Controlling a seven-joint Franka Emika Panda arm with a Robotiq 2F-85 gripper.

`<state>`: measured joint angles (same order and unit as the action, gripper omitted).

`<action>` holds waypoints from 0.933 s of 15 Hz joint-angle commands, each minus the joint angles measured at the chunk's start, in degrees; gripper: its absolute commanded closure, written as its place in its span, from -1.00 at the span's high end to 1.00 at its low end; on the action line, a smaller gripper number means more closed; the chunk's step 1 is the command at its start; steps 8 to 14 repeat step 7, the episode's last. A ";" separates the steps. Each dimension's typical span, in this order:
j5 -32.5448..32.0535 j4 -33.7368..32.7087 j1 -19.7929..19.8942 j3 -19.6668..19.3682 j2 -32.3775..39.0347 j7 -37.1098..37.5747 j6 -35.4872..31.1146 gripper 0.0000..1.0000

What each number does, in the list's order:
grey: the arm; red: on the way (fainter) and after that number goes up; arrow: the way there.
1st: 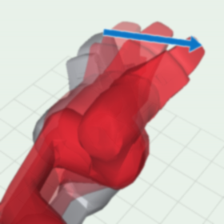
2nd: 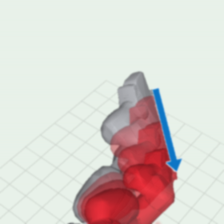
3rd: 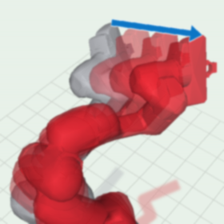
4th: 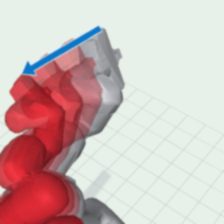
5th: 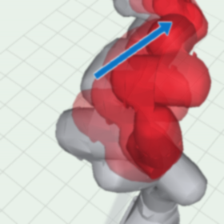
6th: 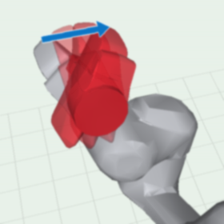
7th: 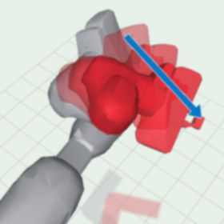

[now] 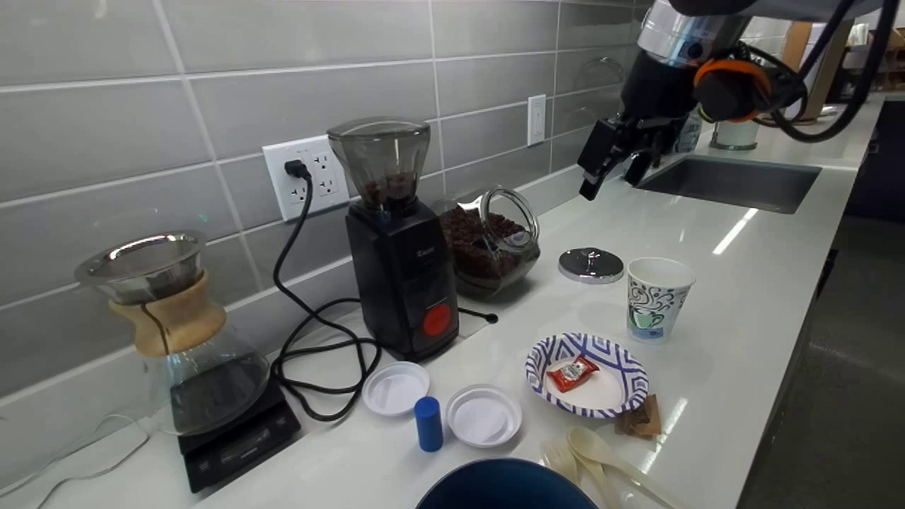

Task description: Move one paper cup to the right

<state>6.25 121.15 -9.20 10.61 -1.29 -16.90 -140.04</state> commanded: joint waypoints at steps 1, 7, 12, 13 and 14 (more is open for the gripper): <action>-0.18 0.14 -0.70 -0.25 -0.81 0.18 0.22 1.00; -0.16 0.09 -0.54 -0.49 -0.02 0.28 0.33 1.00; -0.16 0.09 -0.54 -0.49 -0.02 0.28 0.33 1.00; -0.16 0.09 -0.54 -0.49 -0.02 0.28 0.33 1.00; -0.16 0.09 -0.54 -0.49 -0.02 0.28 0.33 1.00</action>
